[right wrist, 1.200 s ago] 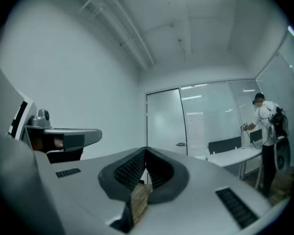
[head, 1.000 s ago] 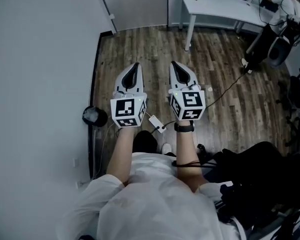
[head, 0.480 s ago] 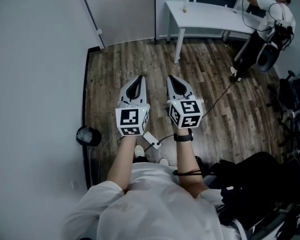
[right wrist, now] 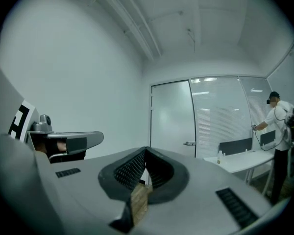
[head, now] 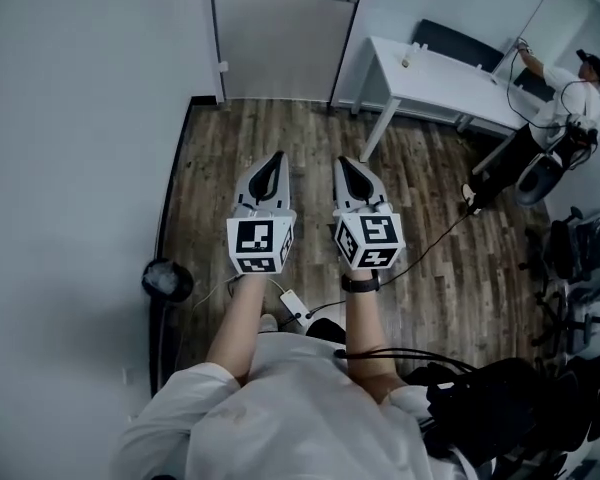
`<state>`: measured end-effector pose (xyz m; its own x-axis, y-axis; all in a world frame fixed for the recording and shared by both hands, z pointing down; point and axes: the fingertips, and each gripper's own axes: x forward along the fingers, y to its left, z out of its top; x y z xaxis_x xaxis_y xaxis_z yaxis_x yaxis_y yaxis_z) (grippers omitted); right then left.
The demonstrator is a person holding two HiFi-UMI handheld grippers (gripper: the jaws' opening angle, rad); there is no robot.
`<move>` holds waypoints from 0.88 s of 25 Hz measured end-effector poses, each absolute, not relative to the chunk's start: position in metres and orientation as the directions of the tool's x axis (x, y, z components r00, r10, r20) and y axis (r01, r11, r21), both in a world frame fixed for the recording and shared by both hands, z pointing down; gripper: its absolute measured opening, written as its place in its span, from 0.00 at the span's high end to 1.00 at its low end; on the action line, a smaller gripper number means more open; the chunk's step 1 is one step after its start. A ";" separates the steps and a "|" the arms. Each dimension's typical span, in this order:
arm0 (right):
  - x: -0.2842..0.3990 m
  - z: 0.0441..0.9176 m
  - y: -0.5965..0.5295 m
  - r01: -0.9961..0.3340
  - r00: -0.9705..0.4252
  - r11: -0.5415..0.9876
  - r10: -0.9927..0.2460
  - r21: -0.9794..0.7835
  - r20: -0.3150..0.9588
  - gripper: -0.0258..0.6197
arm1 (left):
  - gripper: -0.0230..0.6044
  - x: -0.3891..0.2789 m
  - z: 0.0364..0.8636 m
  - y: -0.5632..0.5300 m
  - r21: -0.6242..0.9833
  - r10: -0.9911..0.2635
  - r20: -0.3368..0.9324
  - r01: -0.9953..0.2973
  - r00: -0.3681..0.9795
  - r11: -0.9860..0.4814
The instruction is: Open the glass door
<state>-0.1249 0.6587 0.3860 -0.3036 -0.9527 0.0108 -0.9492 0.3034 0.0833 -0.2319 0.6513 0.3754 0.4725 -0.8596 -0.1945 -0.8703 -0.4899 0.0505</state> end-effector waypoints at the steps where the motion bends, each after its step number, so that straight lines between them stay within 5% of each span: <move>1: -0.131 0.388 0.654 -0.948 -0.309 0.309 -0.951 0.082 0.014 0.96 | 0.96 -0.239 0.380 0.645 0.060 -0.865 -0.186 -0.874 0.465 -0.482; 11: -0.118 0.414 0.577 -0.933 -0.361 0.361 -0.931 -0.002 0.058 0.96 | 0.96 -0.223 0.412 0.577 0.059 -0.888 -0.088 -0.887 0.452 -0.457; 15: -0.118 0.403 0.534 -0.895 -0.442 0.444 -0.896 0.054 0.035 0.96 | 0.96 -0.216 0.392 0.523 0.179 -0.912 -0.158 -0.898 0.378 -0.402; 22: 0.000 0.371 0.455 -0.895 -0.438 0.433 -0.899 0.106 -0.019 0.96 | 0.96 -0.086 0.373 0.434 0.173 -0.895 -0.205 -0.885 0.397 -0.432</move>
